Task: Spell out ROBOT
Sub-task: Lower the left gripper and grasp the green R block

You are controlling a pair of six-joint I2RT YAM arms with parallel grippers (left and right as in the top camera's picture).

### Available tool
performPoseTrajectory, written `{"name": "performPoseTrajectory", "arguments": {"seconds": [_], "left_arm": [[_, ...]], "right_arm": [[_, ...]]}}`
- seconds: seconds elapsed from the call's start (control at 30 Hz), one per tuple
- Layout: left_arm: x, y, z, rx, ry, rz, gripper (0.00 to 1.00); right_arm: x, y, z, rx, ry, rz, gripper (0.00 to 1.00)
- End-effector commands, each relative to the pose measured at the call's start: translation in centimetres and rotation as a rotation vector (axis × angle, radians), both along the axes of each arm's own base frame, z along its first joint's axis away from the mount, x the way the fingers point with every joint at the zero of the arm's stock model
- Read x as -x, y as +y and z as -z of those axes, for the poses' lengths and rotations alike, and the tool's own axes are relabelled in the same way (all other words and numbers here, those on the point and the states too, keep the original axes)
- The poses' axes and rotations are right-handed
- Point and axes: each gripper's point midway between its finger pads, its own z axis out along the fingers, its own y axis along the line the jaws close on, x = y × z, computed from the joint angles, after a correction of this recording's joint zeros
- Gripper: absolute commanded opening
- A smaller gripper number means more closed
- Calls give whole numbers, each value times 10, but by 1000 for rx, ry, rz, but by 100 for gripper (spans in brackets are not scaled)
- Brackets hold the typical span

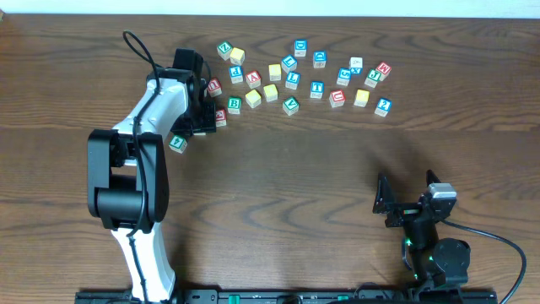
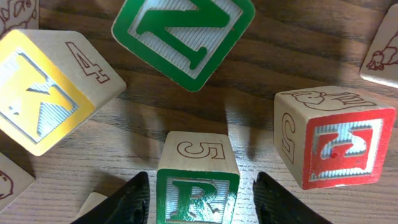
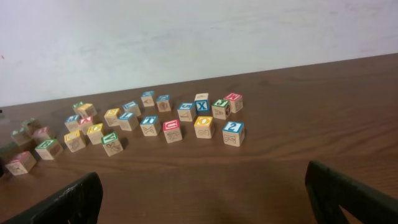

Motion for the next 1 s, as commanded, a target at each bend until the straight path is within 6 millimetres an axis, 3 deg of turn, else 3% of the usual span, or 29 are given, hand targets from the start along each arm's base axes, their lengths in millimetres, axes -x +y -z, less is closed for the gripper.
{"name": "performPoseTrajectory", "arguments": {"seconds": [0.0, 0.57, 0.97], "left_arm": [[0, 1, 4, -2, 0, -4, 50], [-10, 0, -4, 2, -43, -3, 31], [-1, -8, -53, 11, -99, 15, 31]], "right_arm": [[0, -1, 1, 15, -2, 4, 99], [0, -1, 1, 15, -2, 4, 99], [0, -1, 1, 15, -2, 4, 99]]}}
